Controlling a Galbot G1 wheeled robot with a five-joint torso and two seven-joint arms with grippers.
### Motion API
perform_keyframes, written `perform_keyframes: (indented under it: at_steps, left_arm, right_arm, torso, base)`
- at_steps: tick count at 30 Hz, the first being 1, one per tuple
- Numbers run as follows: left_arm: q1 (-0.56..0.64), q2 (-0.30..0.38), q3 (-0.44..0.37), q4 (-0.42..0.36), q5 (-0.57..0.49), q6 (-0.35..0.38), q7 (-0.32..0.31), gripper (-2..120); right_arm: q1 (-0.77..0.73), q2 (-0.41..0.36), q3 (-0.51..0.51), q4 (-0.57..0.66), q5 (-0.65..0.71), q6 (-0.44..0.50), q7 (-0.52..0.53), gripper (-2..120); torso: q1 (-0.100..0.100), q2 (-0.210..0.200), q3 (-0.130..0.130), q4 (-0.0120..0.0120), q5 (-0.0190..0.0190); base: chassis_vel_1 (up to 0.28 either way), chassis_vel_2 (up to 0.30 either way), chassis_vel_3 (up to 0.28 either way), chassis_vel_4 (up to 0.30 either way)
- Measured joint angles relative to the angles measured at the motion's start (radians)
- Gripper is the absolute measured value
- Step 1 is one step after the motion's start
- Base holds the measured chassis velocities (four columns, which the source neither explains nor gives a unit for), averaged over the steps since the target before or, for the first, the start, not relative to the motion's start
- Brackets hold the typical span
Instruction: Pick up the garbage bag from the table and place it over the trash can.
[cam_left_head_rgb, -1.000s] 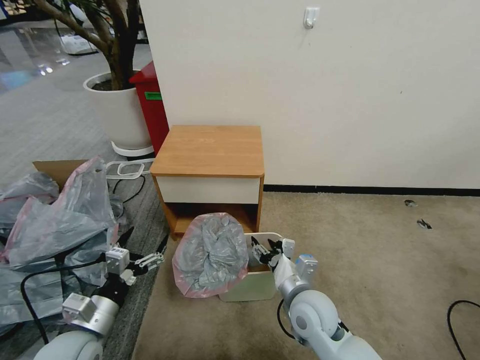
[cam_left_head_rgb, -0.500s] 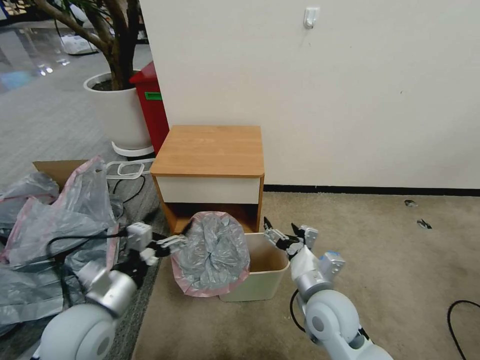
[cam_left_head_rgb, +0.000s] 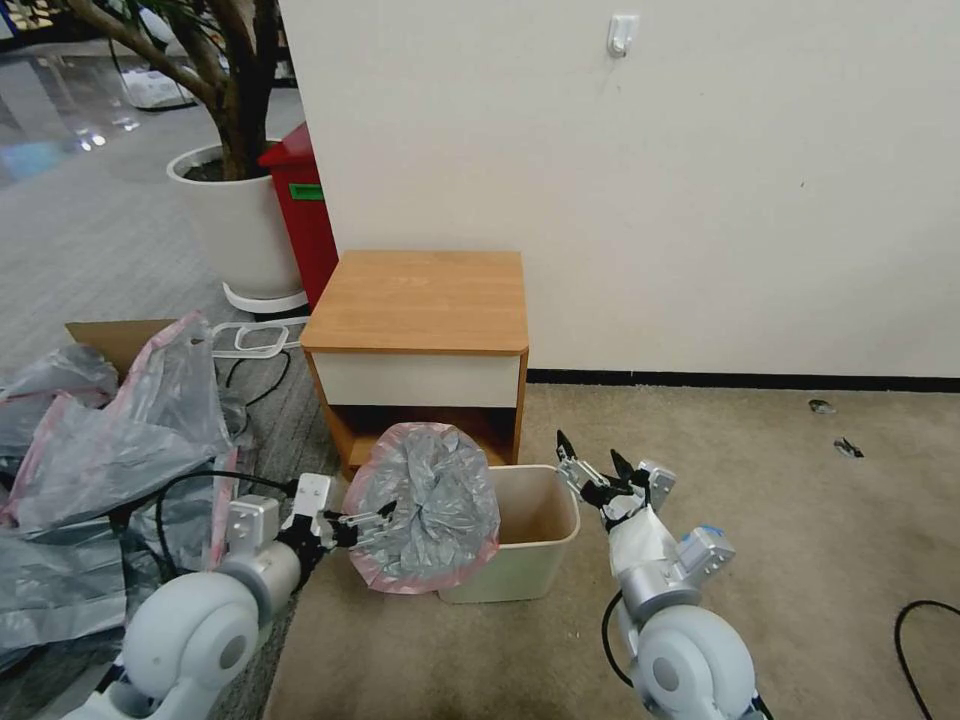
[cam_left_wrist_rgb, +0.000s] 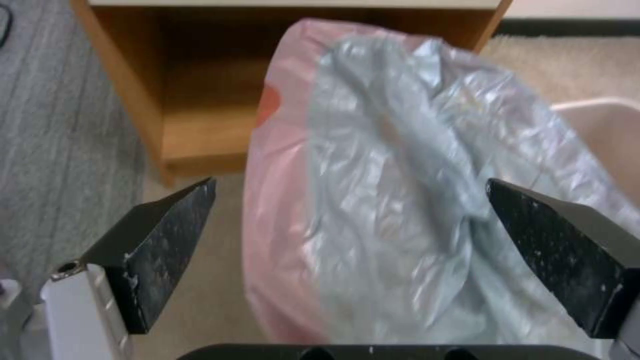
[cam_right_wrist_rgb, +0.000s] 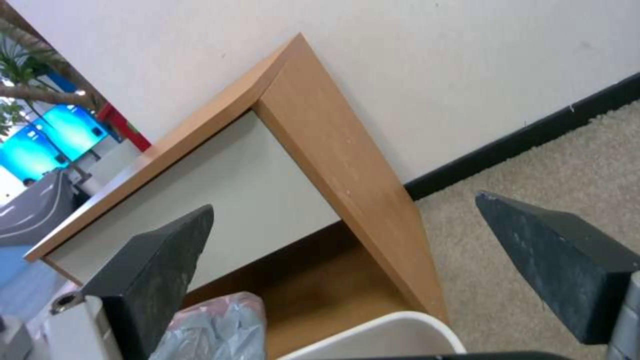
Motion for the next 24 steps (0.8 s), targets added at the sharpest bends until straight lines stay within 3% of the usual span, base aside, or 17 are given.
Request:
perform_keyframes:
  at_steps: [14, 24]
  left_arm:
    - [-0.114, 0.017, 0.055, 0.056, -0.007, 0.028, 0.036, 100]
    - [-0.125, 0.014, 0.063, 0.097, -0.073, 0.027, 0.052, 100]
  right_arm:
    - [-0.02, 0.004, 0.037, 0.001, -0.002, 0.011, -0.004, 100]
    - [-0.024, 0.016, 0.04, -0.003, -0.008, 0.013, -0.006, 100]
  torso:
    - [0.0, 0.0, 0.0, 0.0, 0.0]
    - [0.0, 0.0, 0.0, 0.0, -0.0001]
  base:
    - [0.0, 0.0, 0.0, 0.0]
    - [0.0, 0.0, 0.0, 0.0]
